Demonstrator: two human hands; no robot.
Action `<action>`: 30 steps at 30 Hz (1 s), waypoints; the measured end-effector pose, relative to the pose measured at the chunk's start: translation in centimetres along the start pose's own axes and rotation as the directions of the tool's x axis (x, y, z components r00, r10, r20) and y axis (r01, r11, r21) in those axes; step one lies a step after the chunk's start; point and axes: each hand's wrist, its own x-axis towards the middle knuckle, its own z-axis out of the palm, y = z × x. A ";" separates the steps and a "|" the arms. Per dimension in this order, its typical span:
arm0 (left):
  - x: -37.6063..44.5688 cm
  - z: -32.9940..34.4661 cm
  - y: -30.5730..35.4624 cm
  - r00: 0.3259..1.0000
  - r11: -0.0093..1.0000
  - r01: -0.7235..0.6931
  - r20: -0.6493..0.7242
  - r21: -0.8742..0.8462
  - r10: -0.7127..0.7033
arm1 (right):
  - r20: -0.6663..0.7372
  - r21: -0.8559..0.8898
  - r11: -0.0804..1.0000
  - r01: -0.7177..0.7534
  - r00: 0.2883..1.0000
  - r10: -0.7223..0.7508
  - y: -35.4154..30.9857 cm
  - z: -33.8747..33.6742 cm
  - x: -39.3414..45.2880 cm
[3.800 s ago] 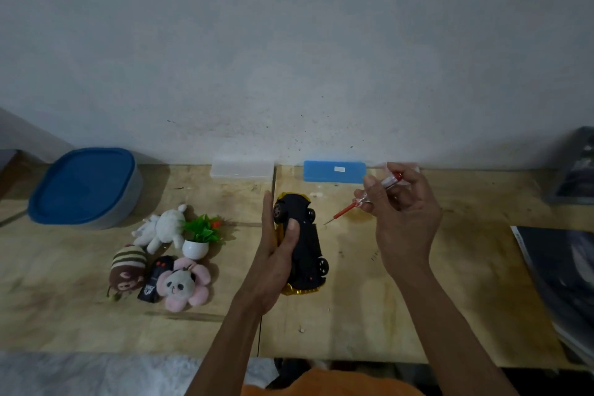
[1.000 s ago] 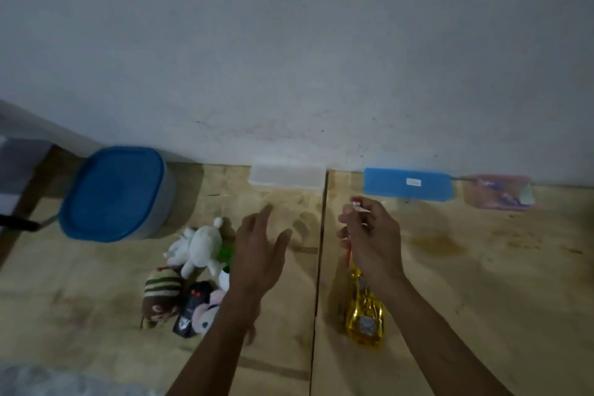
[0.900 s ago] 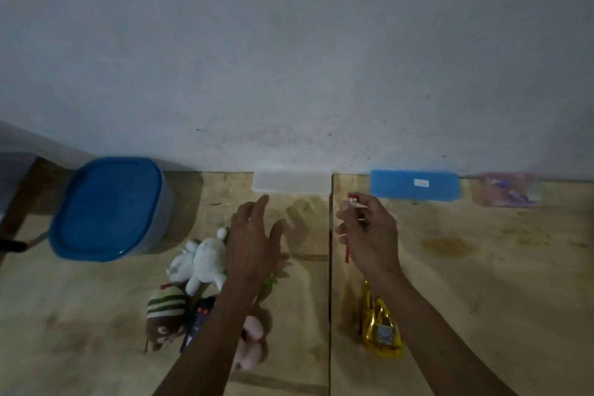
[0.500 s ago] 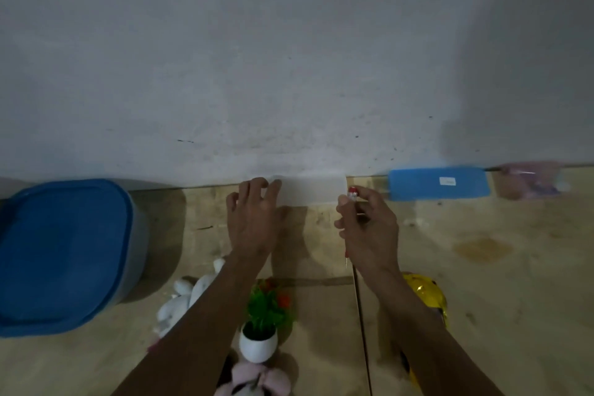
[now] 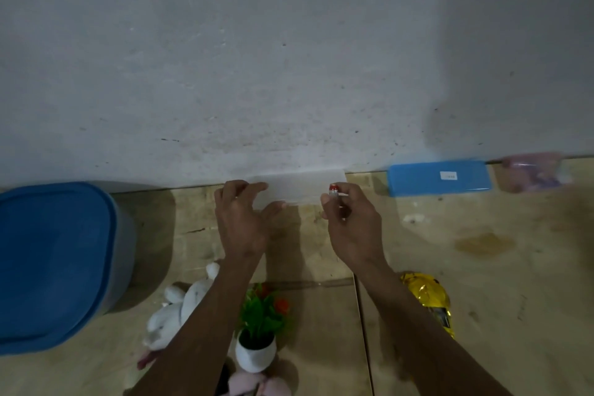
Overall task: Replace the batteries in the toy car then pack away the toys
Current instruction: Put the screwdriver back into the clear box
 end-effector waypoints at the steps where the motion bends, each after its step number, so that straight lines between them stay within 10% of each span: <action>1: -0.1 0.1 0.1 1.000 1.000 0.025 -0.006 0.002 -0.025 | 0.002 0.005 1.000 -0.007 1.000 0.007 -0.1 0.1 0.2; 9: -0.8 0.3 1.1 0.992 0.992 0.124 -0.001 -0.035 -0.124 | -0.038 0.148 0.988 -0.053 0.998 0.059 -0.6 0.5 0.5; 13: -0.8 0.2 1.2 0.989 0.988 0.145 -0.012 -0.052 -0.146 | 0.001 0.093 0.982 0.166 0.986 -0.167 -1.5 0.1 1.0; 25: -0.5 0.0 -0.1 1.000 1.000 0.015 0.022 -0.001 -0.015 | 0.470 -0.318 0.488 0.813 0.582 -0.663 -1.3 0.7 3.8; 30: 0.0 -0.8 -0.8 0.998 1.000 -0.001 0.066 -0.015 0.002 | 0.510 -0.384 0.447 0.808 0.589 -0.627 -1.1 3.5 4.6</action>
